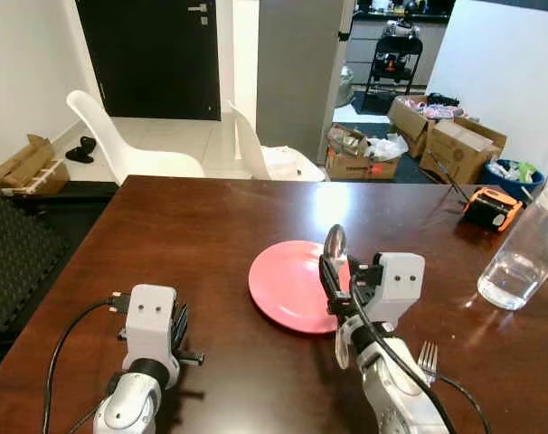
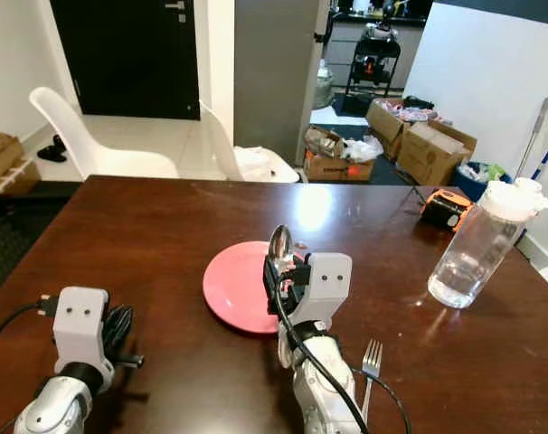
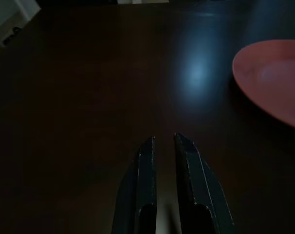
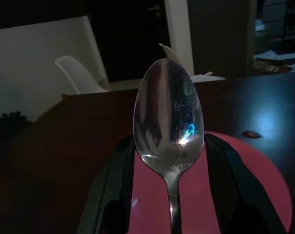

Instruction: Setting the table

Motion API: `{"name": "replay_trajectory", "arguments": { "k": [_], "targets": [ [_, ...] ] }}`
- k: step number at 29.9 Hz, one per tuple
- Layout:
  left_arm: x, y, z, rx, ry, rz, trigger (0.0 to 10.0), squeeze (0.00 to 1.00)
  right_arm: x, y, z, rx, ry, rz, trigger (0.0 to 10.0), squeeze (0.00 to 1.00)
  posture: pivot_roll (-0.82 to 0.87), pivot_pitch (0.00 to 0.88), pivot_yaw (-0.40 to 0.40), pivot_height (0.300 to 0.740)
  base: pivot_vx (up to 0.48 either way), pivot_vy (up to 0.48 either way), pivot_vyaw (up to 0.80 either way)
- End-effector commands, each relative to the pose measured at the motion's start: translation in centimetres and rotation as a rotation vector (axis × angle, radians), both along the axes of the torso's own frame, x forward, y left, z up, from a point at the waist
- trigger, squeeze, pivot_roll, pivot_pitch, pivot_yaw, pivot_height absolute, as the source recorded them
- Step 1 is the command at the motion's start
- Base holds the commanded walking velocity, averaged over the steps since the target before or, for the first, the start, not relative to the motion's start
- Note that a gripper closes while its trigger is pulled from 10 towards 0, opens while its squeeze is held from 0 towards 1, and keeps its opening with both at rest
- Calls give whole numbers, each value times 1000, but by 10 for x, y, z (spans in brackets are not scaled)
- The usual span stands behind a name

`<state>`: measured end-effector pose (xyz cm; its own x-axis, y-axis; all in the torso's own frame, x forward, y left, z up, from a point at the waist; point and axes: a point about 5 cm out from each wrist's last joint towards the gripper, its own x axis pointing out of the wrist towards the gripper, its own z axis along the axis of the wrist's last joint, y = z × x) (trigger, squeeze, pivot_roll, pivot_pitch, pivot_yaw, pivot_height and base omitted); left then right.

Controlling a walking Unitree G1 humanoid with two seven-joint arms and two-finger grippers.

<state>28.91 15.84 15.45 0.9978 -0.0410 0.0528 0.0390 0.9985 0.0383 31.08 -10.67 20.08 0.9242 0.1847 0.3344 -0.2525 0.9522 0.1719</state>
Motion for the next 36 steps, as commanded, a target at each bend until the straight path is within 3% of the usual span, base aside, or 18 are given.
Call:
{"name": "replay_trajectory", "arguments": {
  "k": [1, 18, 32, 36],
  "targets": [
    [-3, 2, -7, -3, 28, 7, 10000, 0, -1, 2, -3, -6, 2, 7, 10000, 0, 51, 90, 44, 740, -480, 0, 0],
    [-2, 2, -6, -2, 23, 4, 10000, 0, 0, 3, -5, -8, 7, -3, 10000, 0, 53, 92, 50, 740, -444, 0, 0],
    [-1, 0, -6, -7, 24, -5, 10000, 0, 1, 0, -7, -6, 20, -16, 10000, 0, 52, 93, 48, 740, 0, 0, 0],
    [-2, 0, -7, -8, 25, -4, 10000, 0, 2, 0, -9, 9, 40, -22, 10000, 0, 52, 94, 47, 740, 0, 0, -688]
  ]
}}
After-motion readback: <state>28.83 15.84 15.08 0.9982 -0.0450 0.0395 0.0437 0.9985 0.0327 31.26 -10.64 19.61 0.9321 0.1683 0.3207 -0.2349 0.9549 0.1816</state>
